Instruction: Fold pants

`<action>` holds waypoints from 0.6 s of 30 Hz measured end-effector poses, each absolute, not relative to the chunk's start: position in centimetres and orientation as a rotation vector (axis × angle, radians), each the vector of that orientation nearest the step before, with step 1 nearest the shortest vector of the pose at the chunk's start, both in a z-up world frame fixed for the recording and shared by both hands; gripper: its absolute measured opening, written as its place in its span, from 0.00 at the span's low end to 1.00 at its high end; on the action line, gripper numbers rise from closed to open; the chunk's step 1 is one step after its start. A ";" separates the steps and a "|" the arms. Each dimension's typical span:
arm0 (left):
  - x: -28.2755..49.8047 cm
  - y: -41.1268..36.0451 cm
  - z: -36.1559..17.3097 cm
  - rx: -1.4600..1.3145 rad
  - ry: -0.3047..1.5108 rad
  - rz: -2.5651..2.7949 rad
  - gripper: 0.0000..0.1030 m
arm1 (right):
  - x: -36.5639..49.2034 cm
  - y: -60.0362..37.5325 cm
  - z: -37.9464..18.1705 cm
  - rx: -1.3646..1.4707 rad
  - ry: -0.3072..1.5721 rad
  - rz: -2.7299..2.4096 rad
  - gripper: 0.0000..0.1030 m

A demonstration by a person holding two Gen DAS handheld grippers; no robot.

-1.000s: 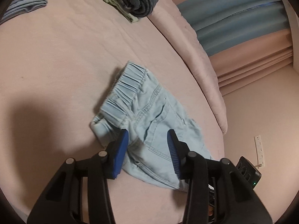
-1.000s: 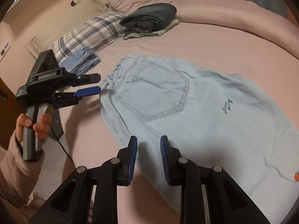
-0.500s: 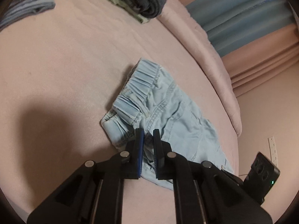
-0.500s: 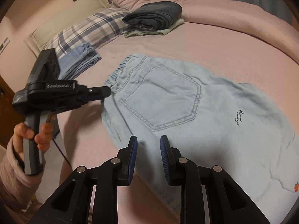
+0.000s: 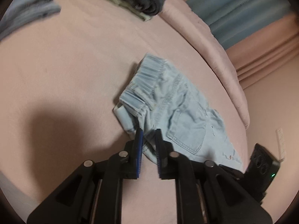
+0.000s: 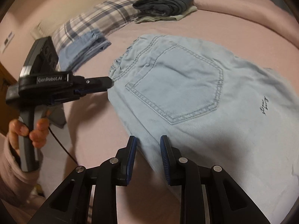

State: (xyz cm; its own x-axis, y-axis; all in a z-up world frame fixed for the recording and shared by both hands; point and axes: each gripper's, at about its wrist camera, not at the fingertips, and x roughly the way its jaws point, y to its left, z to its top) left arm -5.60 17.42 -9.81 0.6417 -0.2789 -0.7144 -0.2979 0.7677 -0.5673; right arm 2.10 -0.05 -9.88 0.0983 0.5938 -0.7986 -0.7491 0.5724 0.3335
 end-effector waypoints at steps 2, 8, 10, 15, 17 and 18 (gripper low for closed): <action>-5.5 16.7 -8.8 -0.661 0.878 0.012 0.11 | 2.0 -0.8 -9.1 -0.146 1.045 1.000 0.26; -2.7 12.5 -9.2 -0.524 0.902 -0.063 0.36 | 2.3 -2.4 -10.7 -0.149 1.072 0.891 0.26; -1.9 11.5 -10.7 -0.464 0.970 -0.033 0.36 | 1.7 -3.0 -10.7 -0.135 1.063 0.909 0.26; -2.4 11.4 -11.5 -0.413 0.985 -0.031 0.36 | 1.7 -7.1 -9.9 -0.043 1.078 0.882 0.26; -2.7 11.6 -11.2 -0.418 0.991 -0.034 0.36 | 2.3 -9.9 -9.6 0.023 1.068 0.830 0.26; -2.7 11.5 -10.8 -0.413 0.990 -0.030 0.36 | 2.8 -11.5 -9.4 0.068 1.064 0.803 0.28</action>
State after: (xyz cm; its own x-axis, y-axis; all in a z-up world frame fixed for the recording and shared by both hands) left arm -2.67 11.52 -10.85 0.5550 -0.2102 -0.8049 -0.1605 0.9223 -0.3515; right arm 2.77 -11.47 -9.41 0.2355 0.6159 -0.7518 -0.5537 0.7207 0.4170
